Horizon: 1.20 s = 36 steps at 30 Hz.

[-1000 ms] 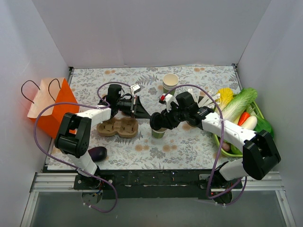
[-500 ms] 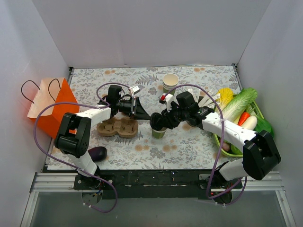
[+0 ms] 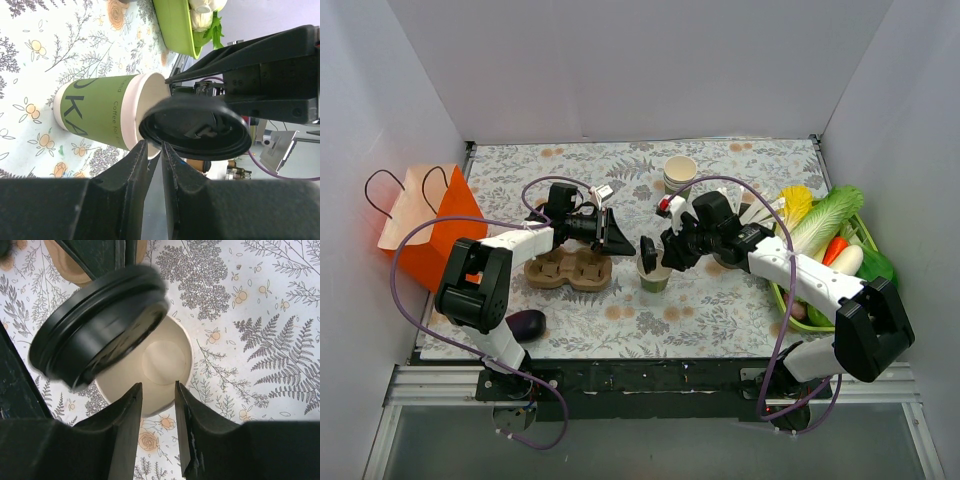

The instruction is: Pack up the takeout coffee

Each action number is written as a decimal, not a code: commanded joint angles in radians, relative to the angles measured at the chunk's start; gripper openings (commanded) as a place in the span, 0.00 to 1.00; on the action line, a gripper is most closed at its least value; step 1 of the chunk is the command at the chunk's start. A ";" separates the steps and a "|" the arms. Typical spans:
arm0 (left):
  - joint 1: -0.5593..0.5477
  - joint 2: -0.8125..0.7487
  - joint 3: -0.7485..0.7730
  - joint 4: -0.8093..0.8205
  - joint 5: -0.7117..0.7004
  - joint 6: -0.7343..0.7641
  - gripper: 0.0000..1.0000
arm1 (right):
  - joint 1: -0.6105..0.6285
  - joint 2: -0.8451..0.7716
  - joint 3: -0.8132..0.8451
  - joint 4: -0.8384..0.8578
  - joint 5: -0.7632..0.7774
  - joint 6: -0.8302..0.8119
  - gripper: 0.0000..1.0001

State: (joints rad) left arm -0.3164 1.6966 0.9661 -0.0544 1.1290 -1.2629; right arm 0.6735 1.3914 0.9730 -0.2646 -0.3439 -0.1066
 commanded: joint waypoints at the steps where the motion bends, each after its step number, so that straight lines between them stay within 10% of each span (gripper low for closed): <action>1: 0.000 -0.043 0.011 -0.032 -0.029 0.046 0.18 | -0.003 -0.014 0.053 0.008 -0.017 0.013 0.40; 25: 0.004 -0.152 0.043 -0.283 -0.049 0.226 0.29 | 0.011 -0.015 0.116 -0.019 -0.078 -0.010 0.40; 36: 0.004 -0.190 -0.069 -0.150 0.057 0.134 0.36 | 0.038 0.001 0.135 -0.025 -0.083 -0.018 0.40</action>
State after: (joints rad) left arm -0.3164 1.5539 0.9127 -0.2550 1.1282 -1.1160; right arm 0.6998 1.3926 1.0615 -0.2905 -0.4049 -0.1120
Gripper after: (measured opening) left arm 0.352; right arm 0.403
